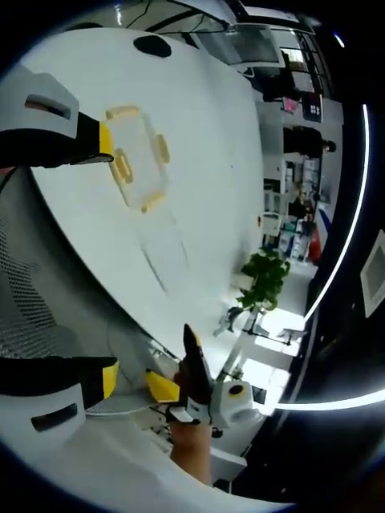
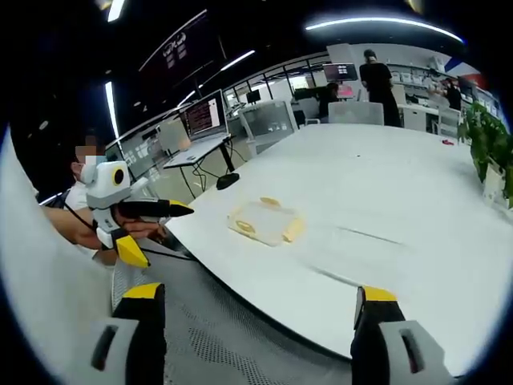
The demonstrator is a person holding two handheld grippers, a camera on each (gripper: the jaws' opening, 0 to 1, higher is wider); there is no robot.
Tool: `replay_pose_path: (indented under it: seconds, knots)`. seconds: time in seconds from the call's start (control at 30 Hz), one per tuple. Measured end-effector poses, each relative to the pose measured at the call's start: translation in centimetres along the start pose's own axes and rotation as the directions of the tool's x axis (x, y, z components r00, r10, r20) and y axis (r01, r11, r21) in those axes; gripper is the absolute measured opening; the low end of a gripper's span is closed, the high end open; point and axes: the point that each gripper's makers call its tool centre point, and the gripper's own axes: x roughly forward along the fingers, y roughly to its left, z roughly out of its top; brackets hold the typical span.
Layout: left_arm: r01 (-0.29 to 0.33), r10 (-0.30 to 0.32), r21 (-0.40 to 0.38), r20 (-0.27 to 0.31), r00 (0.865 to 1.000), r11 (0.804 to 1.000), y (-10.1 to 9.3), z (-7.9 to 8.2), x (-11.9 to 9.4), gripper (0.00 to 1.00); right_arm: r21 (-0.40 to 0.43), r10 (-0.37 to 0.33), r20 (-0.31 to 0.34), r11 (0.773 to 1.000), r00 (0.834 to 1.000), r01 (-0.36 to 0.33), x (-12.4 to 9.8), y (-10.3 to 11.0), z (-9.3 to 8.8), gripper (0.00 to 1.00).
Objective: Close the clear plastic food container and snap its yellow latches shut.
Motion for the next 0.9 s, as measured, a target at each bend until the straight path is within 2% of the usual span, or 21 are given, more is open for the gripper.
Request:
replay_pose_path:
  seconds: [0.9]
  knots:
    - [0.01,-0.01,-0.014,0.0,1.0,1.0,-0.12,0.02,-0.06,0.99,-0.008,0.001,-0.012,1.0,1.0,-0.001,0.1,0.17,-0.15,0.98]
